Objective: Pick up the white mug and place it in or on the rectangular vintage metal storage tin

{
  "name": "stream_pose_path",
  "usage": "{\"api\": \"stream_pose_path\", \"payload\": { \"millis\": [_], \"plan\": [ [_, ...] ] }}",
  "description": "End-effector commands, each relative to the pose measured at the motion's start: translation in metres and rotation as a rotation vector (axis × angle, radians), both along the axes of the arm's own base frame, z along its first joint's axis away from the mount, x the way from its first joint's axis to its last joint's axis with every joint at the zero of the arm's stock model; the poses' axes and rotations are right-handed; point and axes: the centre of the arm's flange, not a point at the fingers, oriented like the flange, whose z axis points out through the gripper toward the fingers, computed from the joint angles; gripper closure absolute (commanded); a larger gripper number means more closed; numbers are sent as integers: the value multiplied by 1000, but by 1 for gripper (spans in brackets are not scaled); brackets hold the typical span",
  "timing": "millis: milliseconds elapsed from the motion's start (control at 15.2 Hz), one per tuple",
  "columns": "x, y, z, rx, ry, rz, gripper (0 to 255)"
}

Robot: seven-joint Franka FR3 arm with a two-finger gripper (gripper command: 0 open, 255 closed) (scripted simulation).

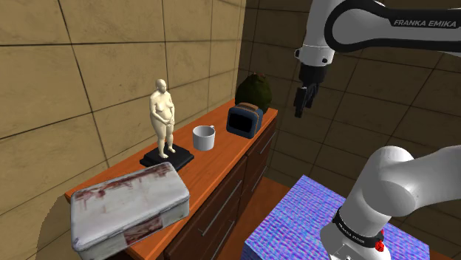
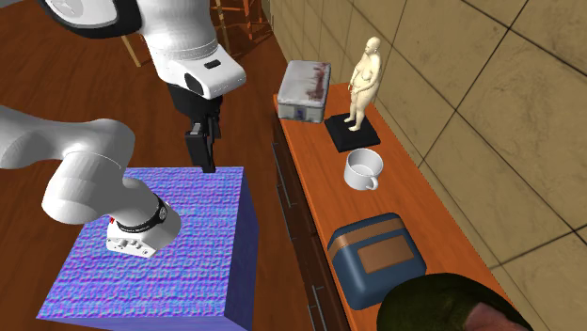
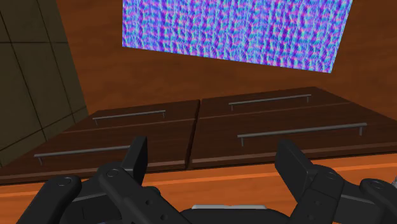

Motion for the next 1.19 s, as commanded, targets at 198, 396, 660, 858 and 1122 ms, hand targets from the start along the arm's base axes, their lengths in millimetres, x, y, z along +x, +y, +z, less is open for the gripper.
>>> {"api": "stream_pose_path", "payload": {
  "millis": [198, 396, 660, 858, 1122],
  "plan": [
    [31, 15, -18, 5, -2, -1, 0],
    [63, 30, -35, 10, -4, -3, 0],
    [105, 51, -58, 17, -7, -5, 0],
    [136, 66, -76, 22, -10, -6, 0],
    [178, 86, -98, 28, -12, -8, 0]
  ]
}}
